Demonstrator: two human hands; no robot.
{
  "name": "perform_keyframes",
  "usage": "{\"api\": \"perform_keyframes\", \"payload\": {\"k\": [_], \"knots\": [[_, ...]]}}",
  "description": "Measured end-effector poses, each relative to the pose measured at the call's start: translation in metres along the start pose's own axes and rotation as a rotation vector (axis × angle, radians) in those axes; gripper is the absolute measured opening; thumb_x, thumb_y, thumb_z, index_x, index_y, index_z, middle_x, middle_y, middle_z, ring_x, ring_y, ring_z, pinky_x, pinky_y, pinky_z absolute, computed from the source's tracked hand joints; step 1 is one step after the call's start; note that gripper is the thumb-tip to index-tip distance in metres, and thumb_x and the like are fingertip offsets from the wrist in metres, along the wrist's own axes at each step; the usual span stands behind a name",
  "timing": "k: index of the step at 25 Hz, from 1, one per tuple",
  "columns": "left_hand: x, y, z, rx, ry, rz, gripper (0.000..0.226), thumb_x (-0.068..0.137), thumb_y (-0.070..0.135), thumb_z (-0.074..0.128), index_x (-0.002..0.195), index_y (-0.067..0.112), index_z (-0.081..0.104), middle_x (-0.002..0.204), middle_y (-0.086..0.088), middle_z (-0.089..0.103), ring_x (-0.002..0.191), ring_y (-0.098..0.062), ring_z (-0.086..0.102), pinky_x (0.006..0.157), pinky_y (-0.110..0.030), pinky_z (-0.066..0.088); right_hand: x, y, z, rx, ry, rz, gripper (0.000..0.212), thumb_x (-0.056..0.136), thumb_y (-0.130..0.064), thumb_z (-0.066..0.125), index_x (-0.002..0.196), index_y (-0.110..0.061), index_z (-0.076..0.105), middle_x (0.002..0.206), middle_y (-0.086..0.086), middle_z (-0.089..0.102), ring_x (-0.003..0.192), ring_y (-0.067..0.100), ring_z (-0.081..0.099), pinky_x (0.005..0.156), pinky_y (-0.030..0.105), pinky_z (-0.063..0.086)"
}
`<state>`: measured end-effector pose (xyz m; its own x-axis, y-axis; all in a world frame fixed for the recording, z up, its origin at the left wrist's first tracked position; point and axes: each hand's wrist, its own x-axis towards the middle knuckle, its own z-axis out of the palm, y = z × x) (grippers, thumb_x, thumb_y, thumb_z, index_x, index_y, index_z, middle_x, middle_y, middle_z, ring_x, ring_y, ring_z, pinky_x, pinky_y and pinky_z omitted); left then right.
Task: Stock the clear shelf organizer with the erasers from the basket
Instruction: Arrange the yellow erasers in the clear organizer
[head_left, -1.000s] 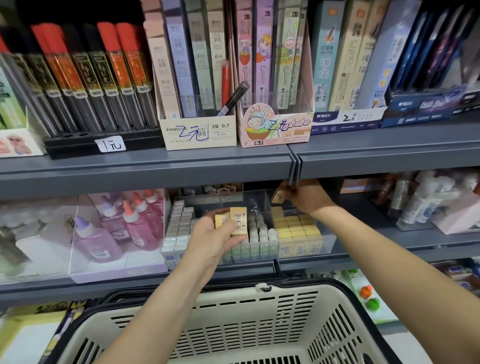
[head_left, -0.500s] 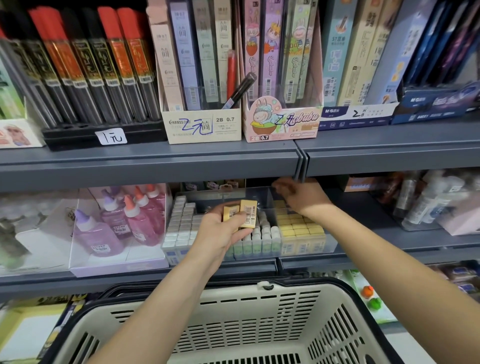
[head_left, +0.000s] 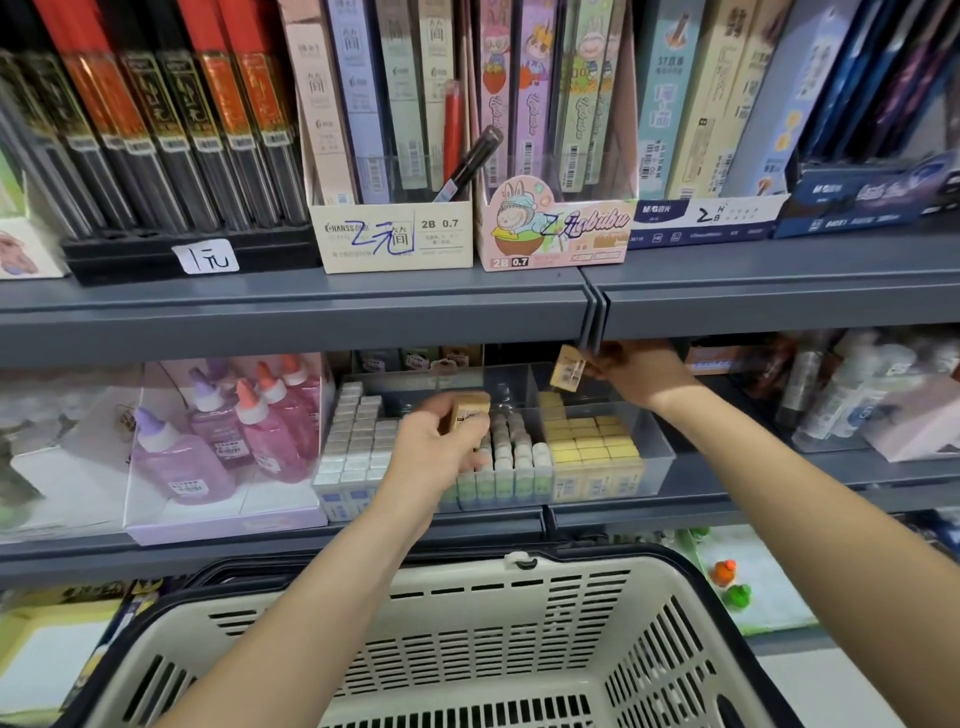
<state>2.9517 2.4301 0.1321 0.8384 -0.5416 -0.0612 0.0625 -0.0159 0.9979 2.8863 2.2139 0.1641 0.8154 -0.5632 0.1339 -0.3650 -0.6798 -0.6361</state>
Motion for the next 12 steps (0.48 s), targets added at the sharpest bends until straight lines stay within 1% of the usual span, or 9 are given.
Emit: {"api": "perform_keyframes", "payload": {"k": [1,2,3,4,6,9,10,12], "knots": [[-0.001,-0.001,-0.003,0.054,0.015,0.052,0.019,0.087,0.009,0.060,0.098,0.024,0.063,0.090,0.004,0.066,0.068,-0.004,0.061,0.064,-0.021,0.052,0.007,0.004,0.003,-0.108,0.040,-0.046,0.007,0.094,-0.017,0.052,0.095,-0.014,0.058,0.099,0.006,0.060,0.086,0.011,0.056,0.072,0.007,0.037],[-0.002,-0.002,-0.005,0.086,0.031,0.091,0.021,0.086,0.010,0.062,0.094,0.030,0.062,0.086,0.007,0.066,0.067,-0.004,0.060,0.066,-0.020,0.050,0.014,0.008,0.008,-0.183,0.075,-0.095,0.010,0.093,-0.015,0.053,0.101,-0.011,0.057,0.105,0.009,0.060,0.097,0.018,0.056,0.080,0.015,0.036],[-0.002,-0.002,-0.007,0.094,0.045,0.109,0.022,0.085,0.011,0.063,0.092,0.031,0.062,0.082,0.008,0.066,0.067,-0.005,0.059,0.067,-0.019,0.050,0.019,0.011,0.014,-0.220,0.096,-0.143,0.012,0.092,-0.013,0.052,0.103,-0.010,0.057,0.108,0.012,0.061,0.103,0.025,0.056,0.083,0.020,0.036],[-0.002,-0.004,-0.008,0.087,0.057,0.109,0.021,0.085,0.010,0.063,0.092,0.030,0.062,0.081,0.008,0.067,0.069,-0.008,0.060,0.067,-0.019,0.051,0.022,0.014,0.020,-0.231,0.105,-0.188,0.013,0.092,-0.011,0.051,0.103,-0.009,0.058,0.109,0.013,0.062,0.105,0.029,0.056,0.085,0.023,0.036],[-0.001,-0.007,-0.011,0.086,0.073,0.095,0.020,0.086,0.005,0.061,0.098,0.021,0.060,0.083,0.007,0.067,0.072,-0.010,0.063,0.065,-0.016,0.051,0.027,0.018,0.034,-0.246,0.056,-0.241,0.018,0.092,-0.008,0.050,0.105,-0.007,0.062,0.111,0.013,0.063,0.105,0.029,0.058,0.085,0.022,0.036],[0.002,-0.009,-0.012,0.087,0.078,0.092,0.022,0.086,-0.002,0.058,0.105,0.011,0.058,0.086,0.006,0.066,0.073,-0.011,0.063,0.062,-0.010,0.050,0.033,0.023,0.047,-0.304,-0.134,-0.151,0.023,0.092,-0.010,0.047,0.105,-0.017,0.065,0.116,0.002,0.063,0.104,0.018,0.056,0.084,0.017,0.035],[0.002,-0.009,-0.012,0.083,0.073,0.089,0.022,0.086,-0.003,0.058,0.104,0.011,0.058,0.086,0.005,0.066,0.073,-0.011,0.063,0.062,-0.010,0.050,0.034,0.023,0.047,-0.325,-0.179,-0.122,0.024,0.092,-0.011,0.047,0.106,-0.020,0.065,0.120,-0.001,0.061,0.106,0.014,0.054,0.085,0.015,0.033],[0.003,-0.009,-0.010,0.081,0.059,0.071,0.023,0.087,-0.002,0.058,0.103,0.014,0.058,0.087,0.006,0.065,0.069,-0.009,0.064,0.061,-0.010,0.050,0.033,0.020,0.041,-0.347,-0.260,-0.095,0.027,0.095,-0.016,0.045,0.114,-0.024,0.062,0.128,-0.003,0.057,0.115,0.015,0.050,0.091,0.016,0.030]]}}
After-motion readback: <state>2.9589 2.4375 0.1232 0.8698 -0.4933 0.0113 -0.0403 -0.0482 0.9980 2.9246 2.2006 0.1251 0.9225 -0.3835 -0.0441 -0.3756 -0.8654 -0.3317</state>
